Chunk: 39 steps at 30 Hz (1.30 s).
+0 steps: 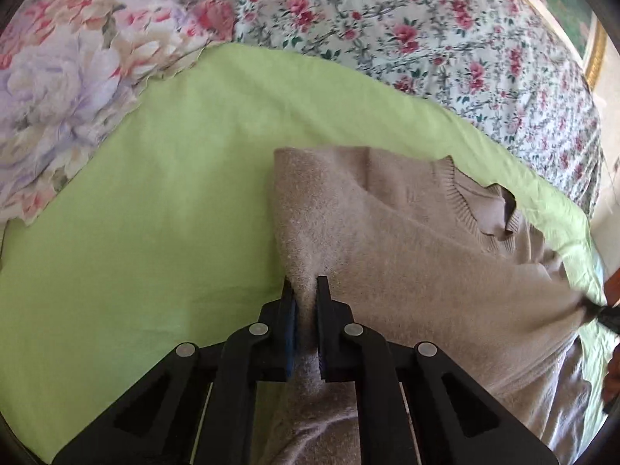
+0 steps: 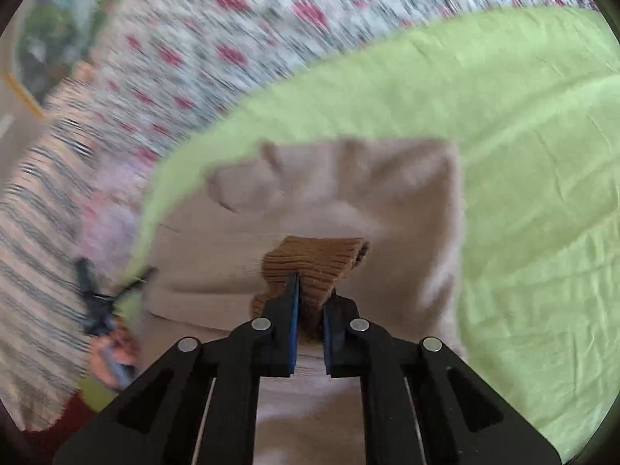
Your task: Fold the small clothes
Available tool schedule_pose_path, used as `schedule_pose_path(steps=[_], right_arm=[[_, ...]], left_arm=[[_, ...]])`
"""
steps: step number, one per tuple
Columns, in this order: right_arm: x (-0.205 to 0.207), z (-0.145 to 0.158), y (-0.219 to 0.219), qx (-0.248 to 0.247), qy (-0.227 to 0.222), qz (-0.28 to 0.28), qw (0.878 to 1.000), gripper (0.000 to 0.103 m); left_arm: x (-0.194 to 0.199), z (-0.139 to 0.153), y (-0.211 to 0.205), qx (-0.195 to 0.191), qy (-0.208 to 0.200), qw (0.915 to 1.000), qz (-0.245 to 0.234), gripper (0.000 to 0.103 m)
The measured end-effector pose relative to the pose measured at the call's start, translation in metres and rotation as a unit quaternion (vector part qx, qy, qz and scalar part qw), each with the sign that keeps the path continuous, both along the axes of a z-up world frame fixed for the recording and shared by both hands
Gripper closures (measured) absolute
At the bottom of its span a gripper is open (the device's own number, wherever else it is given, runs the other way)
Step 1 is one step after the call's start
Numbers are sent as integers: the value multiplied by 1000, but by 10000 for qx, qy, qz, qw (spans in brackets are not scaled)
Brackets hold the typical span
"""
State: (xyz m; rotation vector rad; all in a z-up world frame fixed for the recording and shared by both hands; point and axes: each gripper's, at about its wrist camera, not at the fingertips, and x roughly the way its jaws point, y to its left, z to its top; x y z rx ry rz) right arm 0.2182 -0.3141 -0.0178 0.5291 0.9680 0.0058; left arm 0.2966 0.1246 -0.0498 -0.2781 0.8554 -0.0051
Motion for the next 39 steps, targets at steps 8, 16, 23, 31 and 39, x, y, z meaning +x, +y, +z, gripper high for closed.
schedule_pose_path(steps=[8, 16, 23, 31, 39], right_arm=[[-10, 13, 22, -942, -383, -423, 9939, 83], [2, -15, 16, -451, 167, -328, 9983, 82], [-76, 39, 23, -325, -633, -446, 9965, 56], [-182, 37, 38, -32, -671, -228, 9975, 56], [-261, 16, 55, 282, -513, 194, 9981, 56]], left_arm=[[1, -1, -3, 225, 55, 9997, -17, 96], [-6, 3, 1, 327, 218, 9992, 75, 88], [-86, 36, 4, 2, 182, 9995, -268, 62], [-219, 39, 9, -533, 327, 9969, -479, 38], [-314, 17, 11, -1095, 763, 9889, -650, 37]])
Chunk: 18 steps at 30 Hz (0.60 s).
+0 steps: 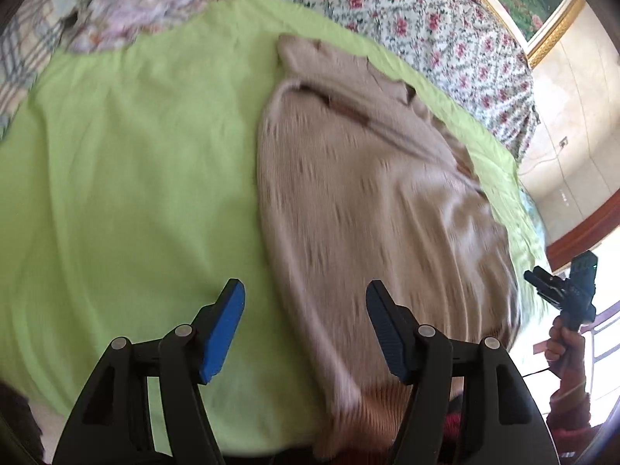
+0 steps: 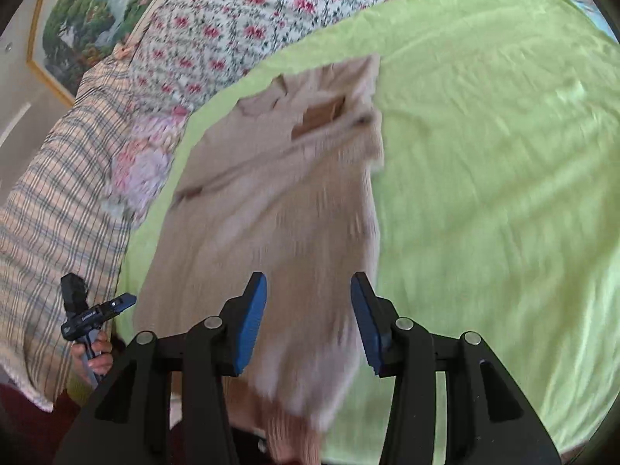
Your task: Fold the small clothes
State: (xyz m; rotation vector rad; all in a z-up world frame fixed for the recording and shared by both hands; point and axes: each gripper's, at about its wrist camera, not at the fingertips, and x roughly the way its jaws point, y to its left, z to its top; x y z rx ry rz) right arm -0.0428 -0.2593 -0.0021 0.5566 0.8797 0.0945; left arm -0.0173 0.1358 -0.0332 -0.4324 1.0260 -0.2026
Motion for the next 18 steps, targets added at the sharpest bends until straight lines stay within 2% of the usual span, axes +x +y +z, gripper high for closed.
schedule_pose_path(steps=[6, 11, 12, 13, 14, 15, 17, 18], right_arm=[[-33, -14, 3, 94, 144, 99, 9998, 56], [-51, -31, 8, 183, 381, 243, 9988, 56], [-53, -35, 11, 232, 371, 308, 9986, 56], [-55, -37, 16, 254, 340, 371, 9984, 56], [-55, -39, 19, 270, 312, 415, 9983, 56], [-54, -41, 23, 298, 278, 458, 9981, 56], [-50, -46, 31, 374, 227, 536, 9976, 58], [-49, -48, 35, 397, 222, 597, 9972, 63]], left_arm=[[-27, -23, -14, -566, 291, 9979, -151, 37], [-33, -24, -33, -441, 214, 9982, -347, 39], [-34, -22, -35, -405, 188, 9981, -428, 45], [-34, -22, -37, -379, 166, 9979, -502, 65], [-34, -23, -39, -368, 177, 9974, -586, 79], [-33, -24, -40, -310, 220, 9971, -664, 97], [-34, -24, -42, -135, 190, 9969, -749, 96], [-35, -20, -43, -25, 115, 9966, -821, 97]])
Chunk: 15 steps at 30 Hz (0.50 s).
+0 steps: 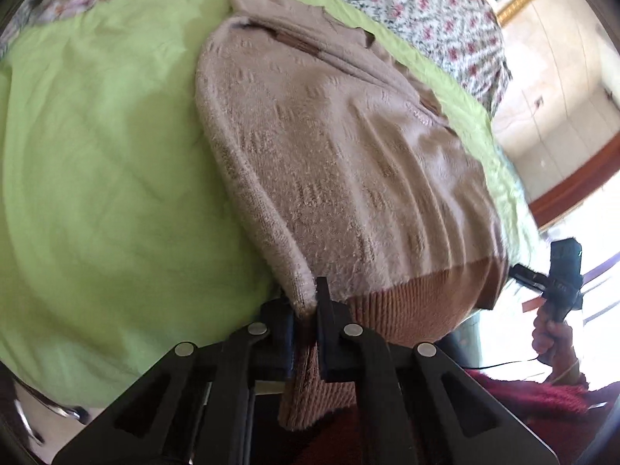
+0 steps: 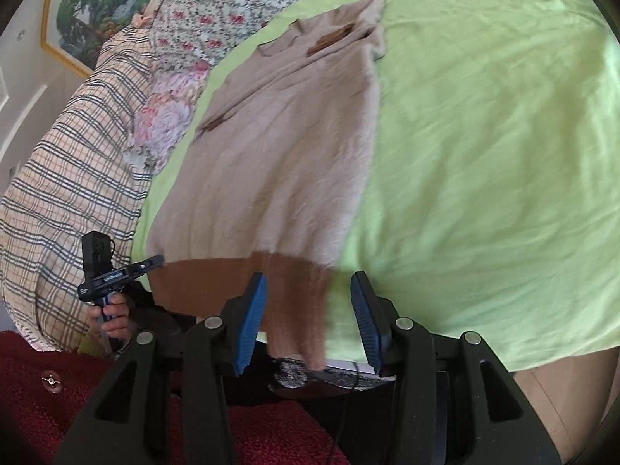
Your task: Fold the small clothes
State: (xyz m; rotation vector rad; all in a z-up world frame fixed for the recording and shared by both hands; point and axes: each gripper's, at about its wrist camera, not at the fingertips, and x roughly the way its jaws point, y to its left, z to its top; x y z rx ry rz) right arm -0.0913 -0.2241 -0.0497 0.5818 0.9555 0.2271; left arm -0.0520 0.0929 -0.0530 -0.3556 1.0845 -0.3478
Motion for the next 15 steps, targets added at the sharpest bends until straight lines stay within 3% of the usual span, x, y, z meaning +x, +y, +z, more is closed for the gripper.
schedule_pose_path(steps=[1, 2, 6, 10, 12, 14, 15], right_arm=[[1, -2, 3, -18, 43, 65, 10000, 82], [0, -3, 6, -102, 93, 124, 9998, 95], [-21, 10, -7, 117, -335, 57, 9994, 95], [-27, 5, -17, 394, -379, 57, 9985, 96], [-21, -7, -11, 425, -166, 171, 9988, 94], [-15, -19, -9, 411, 54, 139, 9990, 91], [-14, -24, -9, 481, 93, 167, 9987, 91]], left_arm=[[-2, 5, 0, 61, -93, 9999, -52, 97], [-4, 11, 3, 96, -203, 9997, -97, 97], [-13, 25, 21, 86, -415, 9990, -105, 97], [-11, 12, 28, -87, -165, 9997, -165, 94], [-8, 1, 26, -170, 60, 9996, -206, 87], [-6, -9, 22, -237, 263, 9990, -288, 70], [-6, -12, 20, -266, 286, 9987, -320, 69]])
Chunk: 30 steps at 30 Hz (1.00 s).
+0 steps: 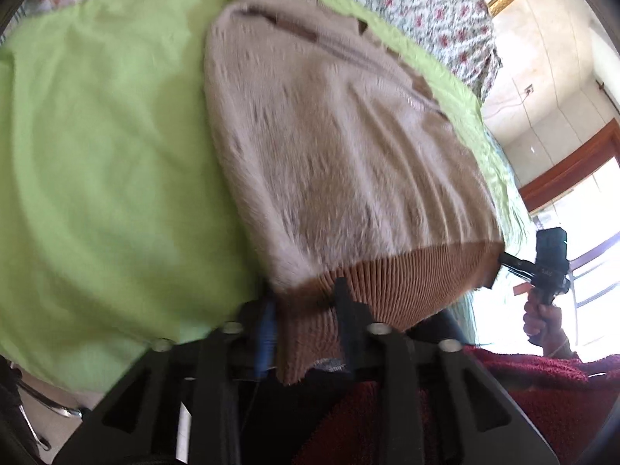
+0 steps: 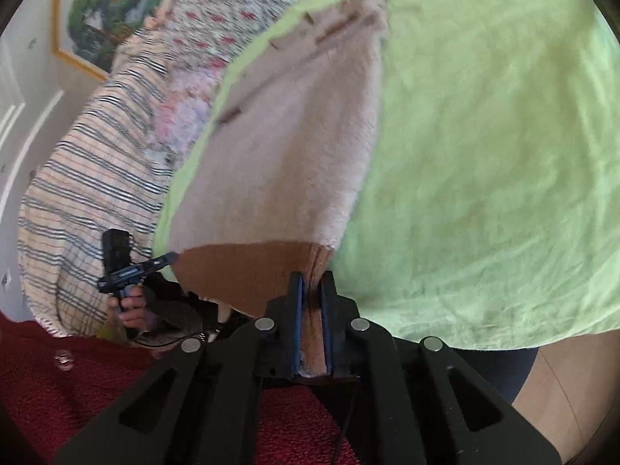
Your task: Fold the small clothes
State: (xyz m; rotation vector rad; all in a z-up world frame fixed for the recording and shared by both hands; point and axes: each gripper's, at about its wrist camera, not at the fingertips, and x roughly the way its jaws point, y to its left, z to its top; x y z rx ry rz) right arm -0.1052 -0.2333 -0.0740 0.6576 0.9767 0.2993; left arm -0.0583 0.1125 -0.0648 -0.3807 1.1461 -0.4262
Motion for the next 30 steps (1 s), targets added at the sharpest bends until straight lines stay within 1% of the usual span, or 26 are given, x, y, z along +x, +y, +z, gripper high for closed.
schedule_pose_path(steps=[2, 3, 5, 6, 7, 8, 9, 11, 12, 14, 15, 17, 19, 21, 23, 26, 28, 30], right_arm=[[2, -8, 6, 131, -14, 110, 9999, 85], [4, -10, 10, 108, -13, 188, 9998, 84], [8, -13, 19, 101, -25, 309, 9995, 84], [10, -12, 26, 84, -62, 403, 9991, 84], [11, -10, 30, 84, -95, 459, 9989, 85], [10, -6, 34, 133, -190, 565, 9981, 95], [7, -1, 37, 91, -280, 660, 9974, 95], [-1, 14, 38, 169, -517, 736, 9958, 95], [-4, 18, 36, 204, -590, 731, 9954, 95], [-10, 25, 32, 302, -682, 685, 9949, 95], [-11, 27, 30, 330, -709, 665, 9947, 95], [-11, 30, 30, 398, -730, 654, 9944, 95], [-11, 37, 31, 466, -844, 669, 9931, 95], [-9, 45, 33, 558, -980, 692, 9912, 95], [-6, 51, 34, 581, -1045, 686, 9905, 95], [2, 71, 29, 792, -1477, 593, 9841, 95], [16, 84, 24, 840, -1754, 534, 9795, 95], [35, 95, 21, 800, -1945, 458, 9766, 95]], left_arm=[[-1, -2, -3, -37, -45, 10000, -45, 60], [-1, -2, -5, -68, -76, 9999, -81, 59], [0, -1, -10, -45, -146, 9998, -140, 60], [-1, 1, -13, 34, -256, 9995, -187, 70], [-1, 2, -15, 104, -330, 9992, -215, 99], [-1, 3, -17, 143, -364, 9989, -239, 96], [-3, 5, -16, 154, -428, 9987, -221, 96], [-10, 11, -14, 148, -605, 9979, -158, 97], [-15, 16, -12, 84, -737, 9972, -107, 97], [-23, 22, -3, -133, -872, 9961, 94, 97], [-25, 26, 4, -307, -932, 9948, 258, 97], [-28, 31, 13, -494, -975, 9927, 518, 98], [-31, 41, 18, -631, -1108, 9895, 676, 98], [-31, 50, 19, -728, -1262, 9867, 725, 98], [-28, 53, 20, -715, -1232, 9870, 740, 98], [-20, 67, 21, -733, -1362, 9850, 768, 98], [-9, 83, 21, -742, -1569, 9817, 780, 98], [9, 99, 22, -783, -1866, 9761, 790, 98]])
